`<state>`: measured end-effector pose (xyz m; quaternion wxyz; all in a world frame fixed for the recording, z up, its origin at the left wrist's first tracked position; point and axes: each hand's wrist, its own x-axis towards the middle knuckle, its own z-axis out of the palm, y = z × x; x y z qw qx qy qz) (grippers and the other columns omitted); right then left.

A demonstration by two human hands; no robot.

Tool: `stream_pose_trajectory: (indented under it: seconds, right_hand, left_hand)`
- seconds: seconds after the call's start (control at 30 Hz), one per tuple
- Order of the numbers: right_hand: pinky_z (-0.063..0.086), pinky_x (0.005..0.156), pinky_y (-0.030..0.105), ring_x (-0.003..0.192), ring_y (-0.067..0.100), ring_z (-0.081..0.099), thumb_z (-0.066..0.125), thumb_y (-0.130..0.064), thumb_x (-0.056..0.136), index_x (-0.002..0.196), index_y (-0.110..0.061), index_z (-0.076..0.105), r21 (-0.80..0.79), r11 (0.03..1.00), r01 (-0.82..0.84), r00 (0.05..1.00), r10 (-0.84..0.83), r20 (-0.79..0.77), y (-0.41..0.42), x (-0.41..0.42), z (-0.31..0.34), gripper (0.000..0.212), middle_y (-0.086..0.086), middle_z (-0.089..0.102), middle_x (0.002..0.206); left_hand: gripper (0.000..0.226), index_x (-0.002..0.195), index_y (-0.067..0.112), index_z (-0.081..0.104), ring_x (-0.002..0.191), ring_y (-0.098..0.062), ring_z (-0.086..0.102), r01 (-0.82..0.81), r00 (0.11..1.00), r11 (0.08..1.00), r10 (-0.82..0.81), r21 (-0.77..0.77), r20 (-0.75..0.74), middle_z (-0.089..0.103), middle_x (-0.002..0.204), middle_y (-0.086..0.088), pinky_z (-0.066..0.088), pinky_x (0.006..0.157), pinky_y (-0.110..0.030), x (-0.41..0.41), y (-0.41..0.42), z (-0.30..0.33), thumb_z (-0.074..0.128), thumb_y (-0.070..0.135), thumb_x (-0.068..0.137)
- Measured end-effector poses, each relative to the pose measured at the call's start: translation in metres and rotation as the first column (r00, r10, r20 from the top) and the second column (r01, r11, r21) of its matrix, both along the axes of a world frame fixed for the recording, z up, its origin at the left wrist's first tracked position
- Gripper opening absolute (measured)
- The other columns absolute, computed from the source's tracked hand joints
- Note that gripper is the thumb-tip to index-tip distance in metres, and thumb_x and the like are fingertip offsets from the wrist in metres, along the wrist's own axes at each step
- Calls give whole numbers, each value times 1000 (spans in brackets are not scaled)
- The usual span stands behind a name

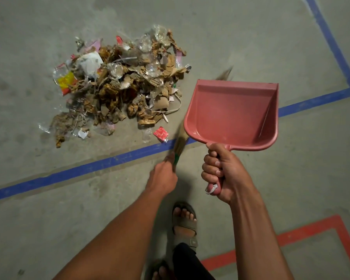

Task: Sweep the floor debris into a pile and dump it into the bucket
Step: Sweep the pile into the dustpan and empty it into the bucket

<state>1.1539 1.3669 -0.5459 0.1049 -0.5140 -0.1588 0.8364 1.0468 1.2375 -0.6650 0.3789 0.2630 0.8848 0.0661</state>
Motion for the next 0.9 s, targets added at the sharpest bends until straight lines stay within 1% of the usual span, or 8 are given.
stream_pose_trajectory:
  seconds: [0.03,0.13,0.27,0.4,0.57,0.67,0.77,0.9]
  right_hand:
    - [18,31,18,37,5,18,56,-17,99,70,-21,41,-1,1000,-7,1000,7,3,-1,-1,0,33,-6,23,55]
    - [18,31,18,37,5,18,57,-17,98,69,-21,41,2,999,-38,999,38,9,-6,-4,0,33,-7,22,55]
    - [19,31,18,37,5,18,58,-17,97,70,-22,42,-3,997,-74,997,74,4,-16,-9,0,32,-7,23,55]
    - [19,31,18,38,5,17,58,-17,96,70,-22,42,4,992,-123,992,123,-1,-30,-18,5,31,-8,23,55]
    - [19,31,18,39,6,16,57,-17,97,70,-23,41,39,984,-171,985,171,0,-46,-26,11,32,-7,21,57]
    - [19,32,19,39,6,16,58,-17,96,70,-23,41,53,982,-179,984,179,4,-55,-24,14,31,-8,21,57]
    - [18,32,19,39,6,16,57,-17,97,70,-23,42,54,985,-162,987,162,18,-66,-16,16,31,-8,21,57]
    - [18,31,19,38,5,16,55,-16,98,70,-23,40,56,987,-153,988,151,42,-80,-3,18,32,-8,21,56]
  left_hand:
    - [54,153,33,39,110,-37,64,-25,1000,999,26,-31,13,64,127,-14,54,92,-48,-8,-6,-3,46,16,102]
    - [56,162,27,28,124,-39,57,-83,995,996,80,-45,-64,52,150,-13,48,101,-51,-37,-22,-4,42,21,108]
    - [53,163,20,26,140,-39,47,-124,982,991,131,57,-132,34,166,-7,41,112,-53,-72,-43,2,36,24,111]
    - [54,163,22,26,137,-35,50,-152,970,978,175,145,-167,39,163,-6,45,110,-52,-85,-65,15,37,25,111]
    - [53,164,26,25,134,-38,51,-211,964,966,231,151,-129,46,158,-10,44,107,-50,-80,-88,26,37,27,112]
    - [54,164,30,26,135,-36,52,-167,978,960,190,224,-87,47,158,-9,44,109,-47,-67,-105,34,39,27,111]
    - [56,164,30,26,143,-29,47,-96,992,962,113,254,-54,40,163,-3,39,116,-41,-51,-126,33,41,25,111]
    - [56,163,29,29,149,-21,40,-34,999,975,31,218,17,37,166,2,33,123,-40,-26,-160,13,42,24,109]
